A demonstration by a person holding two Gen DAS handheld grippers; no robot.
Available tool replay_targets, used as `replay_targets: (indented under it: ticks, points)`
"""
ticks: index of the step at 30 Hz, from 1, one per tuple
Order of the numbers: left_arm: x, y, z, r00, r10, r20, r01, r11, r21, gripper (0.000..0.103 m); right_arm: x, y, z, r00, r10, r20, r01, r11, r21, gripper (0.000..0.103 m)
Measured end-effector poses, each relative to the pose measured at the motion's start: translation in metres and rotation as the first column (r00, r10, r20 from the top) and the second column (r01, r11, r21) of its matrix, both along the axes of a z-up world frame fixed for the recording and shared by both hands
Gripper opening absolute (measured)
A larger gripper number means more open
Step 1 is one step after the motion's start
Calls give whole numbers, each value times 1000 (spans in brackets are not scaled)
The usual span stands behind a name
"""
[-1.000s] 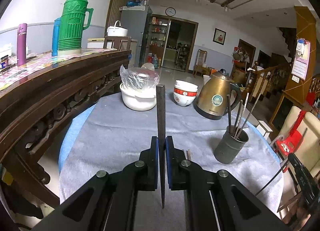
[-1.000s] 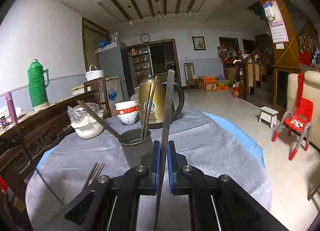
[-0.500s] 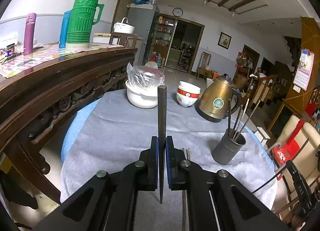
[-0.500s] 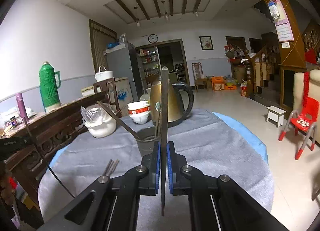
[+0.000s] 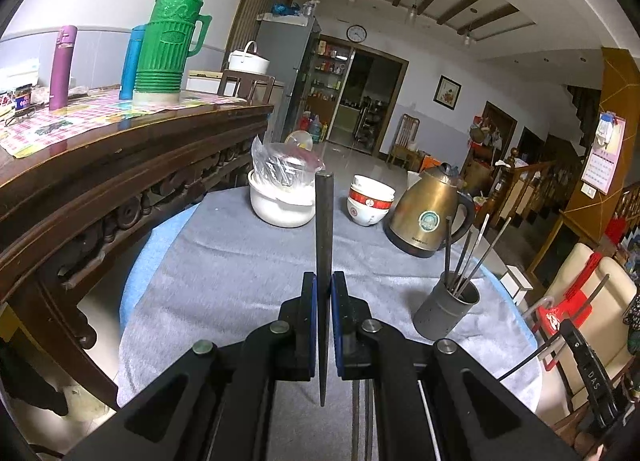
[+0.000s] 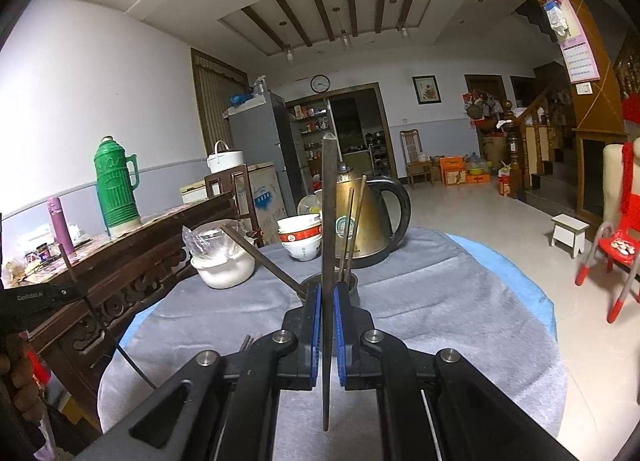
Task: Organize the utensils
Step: 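Lower both chopsticks into the grey cup and open both tools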
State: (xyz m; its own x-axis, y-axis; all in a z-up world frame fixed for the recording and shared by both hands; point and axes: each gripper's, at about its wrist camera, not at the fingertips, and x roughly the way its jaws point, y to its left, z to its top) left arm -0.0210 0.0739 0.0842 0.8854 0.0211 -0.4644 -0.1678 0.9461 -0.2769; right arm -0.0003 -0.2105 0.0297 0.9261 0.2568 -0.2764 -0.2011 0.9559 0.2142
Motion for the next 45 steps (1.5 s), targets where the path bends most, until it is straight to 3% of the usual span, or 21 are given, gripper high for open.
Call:
replay_targets:
  ticks: [23, 45]
  points:
    - [4, -6, 7, 1000, -21, 14, 21, 1000, 2, 7, 8, -4, -3, 1000, 18, -14, -17, 999, 37, 7]
    - [9, -5, 10, 998, -53, 31, 54, 998, -45, 7, 9, -2, 8, 1000, 6, -11, -6, 999, 47, 7]
